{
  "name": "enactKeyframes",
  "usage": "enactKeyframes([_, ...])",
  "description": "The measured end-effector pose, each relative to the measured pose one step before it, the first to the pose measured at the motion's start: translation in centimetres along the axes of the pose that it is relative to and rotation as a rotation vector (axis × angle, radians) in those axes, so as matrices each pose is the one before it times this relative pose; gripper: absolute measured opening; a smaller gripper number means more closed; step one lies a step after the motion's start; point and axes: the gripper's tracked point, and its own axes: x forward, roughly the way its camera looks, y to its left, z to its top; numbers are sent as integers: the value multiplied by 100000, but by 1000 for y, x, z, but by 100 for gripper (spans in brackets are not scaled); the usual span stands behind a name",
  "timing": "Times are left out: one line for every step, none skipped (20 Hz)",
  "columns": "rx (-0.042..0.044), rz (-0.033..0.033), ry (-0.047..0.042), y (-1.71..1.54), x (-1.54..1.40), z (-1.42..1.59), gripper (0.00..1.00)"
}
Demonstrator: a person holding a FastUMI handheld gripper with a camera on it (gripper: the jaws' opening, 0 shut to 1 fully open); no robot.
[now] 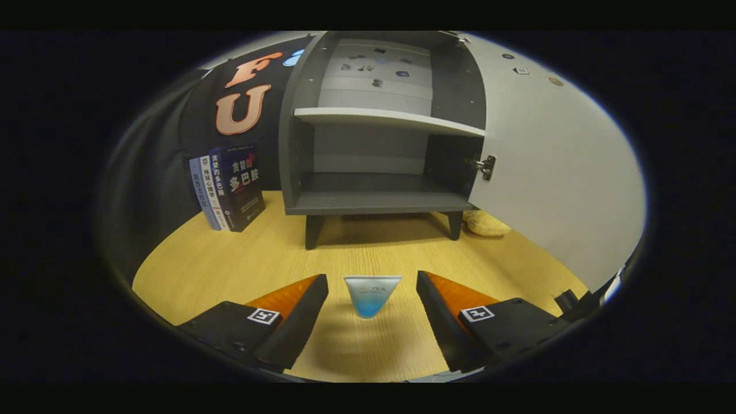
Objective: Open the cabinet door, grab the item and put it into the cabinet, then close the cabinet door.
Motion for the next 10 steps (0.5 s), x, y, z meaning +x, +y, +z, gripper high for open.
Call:
enactKeyframes([891, 1153, 1851, 26, 584, -589, 99])
enactKeyframes([1416, 1335, 1364, 114, 666, -509, 99])
enactKeyframes([1079, 203, 1564, -84, 301, -431, 99])
enactKeyframes([1048, -64, 489, -116, 492, -134, 95])
enactKeyframes([941, 326, 622, 0, 153, -90, 81])
enactKeyframes([1012, 579, 603, 85, 45, -66, 74])
enactKeyframes([-23, 0, 181, 61, 104, 64, 63])
enactKeyframes([-563, 58, 1302, -24, -80, -189, 63])
enactKeyframes([-284, -128, 1139, -54, -172, -75, 61])
enactKeyframes([-100, -266, 985, 43, -86, 99, 61])
